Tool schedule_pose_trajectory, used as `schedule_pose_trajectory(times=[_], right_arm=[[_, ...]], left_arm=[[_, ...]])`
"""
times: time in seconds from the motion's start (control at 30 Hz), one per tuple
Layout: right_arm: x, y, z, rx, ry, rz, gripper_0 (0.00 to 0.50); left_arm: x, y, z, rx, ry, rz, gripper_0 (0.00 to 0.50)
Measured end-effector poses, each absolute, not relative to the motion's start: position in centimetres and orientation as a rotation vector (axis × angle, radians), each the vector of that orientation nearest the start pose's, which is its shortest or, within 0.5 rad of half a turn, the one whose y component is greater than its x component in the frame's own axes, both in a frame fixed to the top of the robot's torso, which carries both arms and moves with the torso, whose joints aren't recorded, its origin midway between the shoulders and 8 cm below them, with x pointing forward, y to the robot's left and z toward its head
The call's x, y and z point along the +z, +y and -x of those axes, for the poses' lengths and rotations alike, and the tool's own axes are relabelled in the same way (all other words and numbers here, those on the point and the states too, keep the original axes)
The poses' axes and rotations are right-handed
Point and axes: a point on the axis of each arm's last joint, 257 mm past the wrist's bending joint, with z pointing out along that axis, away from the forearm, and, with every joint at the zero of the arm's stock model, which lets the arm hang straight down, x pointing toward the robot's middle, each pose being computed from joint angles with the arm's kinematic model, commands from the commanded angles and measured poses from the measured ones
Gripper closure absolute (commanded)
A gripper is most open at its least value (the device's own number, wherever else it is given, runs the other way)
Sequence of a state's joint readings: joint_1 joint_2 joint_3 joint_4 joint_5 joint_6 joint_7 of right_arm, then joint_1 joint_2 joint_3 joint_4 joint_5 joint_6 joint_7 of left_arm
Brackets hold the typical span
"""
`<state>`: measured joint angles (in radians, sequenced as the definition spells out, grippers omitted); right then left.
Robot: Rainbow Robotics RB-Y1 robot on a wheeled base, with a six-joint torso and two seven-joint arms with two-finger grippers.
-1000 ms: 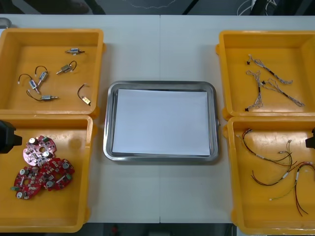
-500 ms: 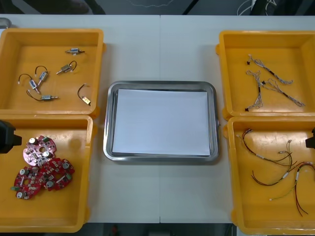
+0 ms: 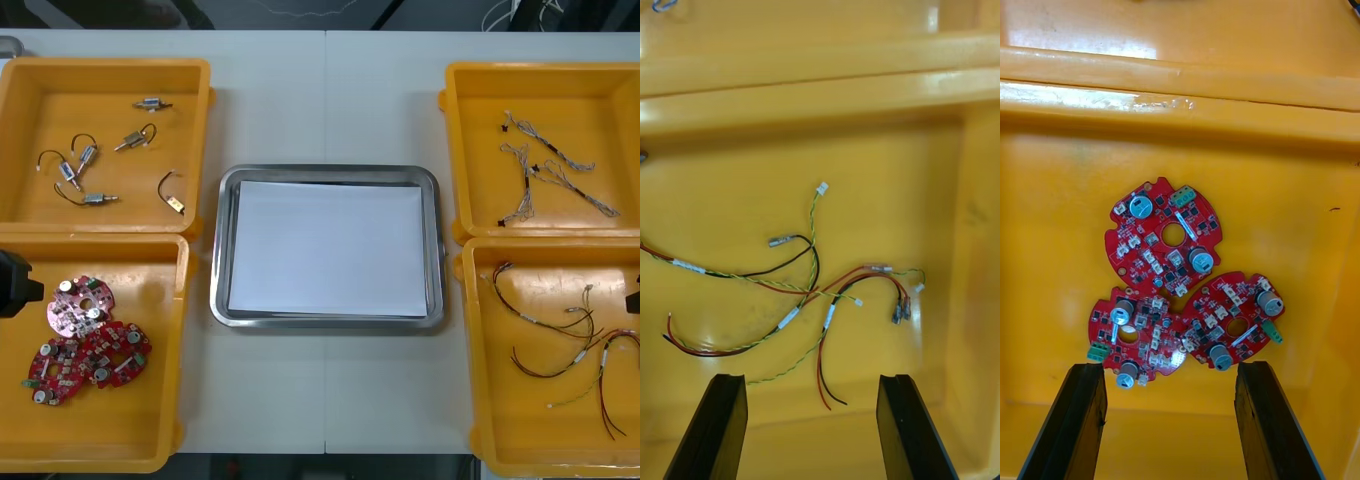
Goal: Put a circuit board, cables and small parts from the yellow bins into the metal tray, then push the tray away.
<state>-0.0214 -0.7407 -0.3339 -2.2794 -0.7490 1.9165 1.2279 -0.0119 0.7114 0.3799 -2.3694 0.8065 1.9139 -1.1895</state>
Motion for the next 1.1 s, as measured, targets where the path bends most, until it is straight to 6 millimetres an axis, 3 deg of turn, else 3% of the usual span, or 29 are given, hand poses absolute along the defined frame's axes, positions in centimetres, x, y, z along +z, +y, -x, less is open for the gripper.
schedule_pose_trajectory(times=[0.23, 0.33, 0.8, 1.1], right_arm=[[-21.3, -40.9, -30.9, -0.133, 2.764, -0.225, 0.000], [-21.8, -41.3, -30.8, -0.122, 2.733, -0.241, 0.000], [-23.6, -42.3, -32.0, -0.078, 2.560, -0.301, 0.000], [-26.8, -41.4, -31.6, -0.041, 2.563, -0.323, 0.000]], left_arm=[[-19.5, 38.0, -32.7, 0.076, 2.716, -0.155, 0.000], [-20.6, 38.8, -32.7, 0.086, 2.716, -0.248, 0.000], [-24.3, 42.4, -33.5, 0.023, 2.715, -0.194, 0.000], [-26.0, 43.3, -35.0, 0.021, 2.677, -0.282, 0.000]])
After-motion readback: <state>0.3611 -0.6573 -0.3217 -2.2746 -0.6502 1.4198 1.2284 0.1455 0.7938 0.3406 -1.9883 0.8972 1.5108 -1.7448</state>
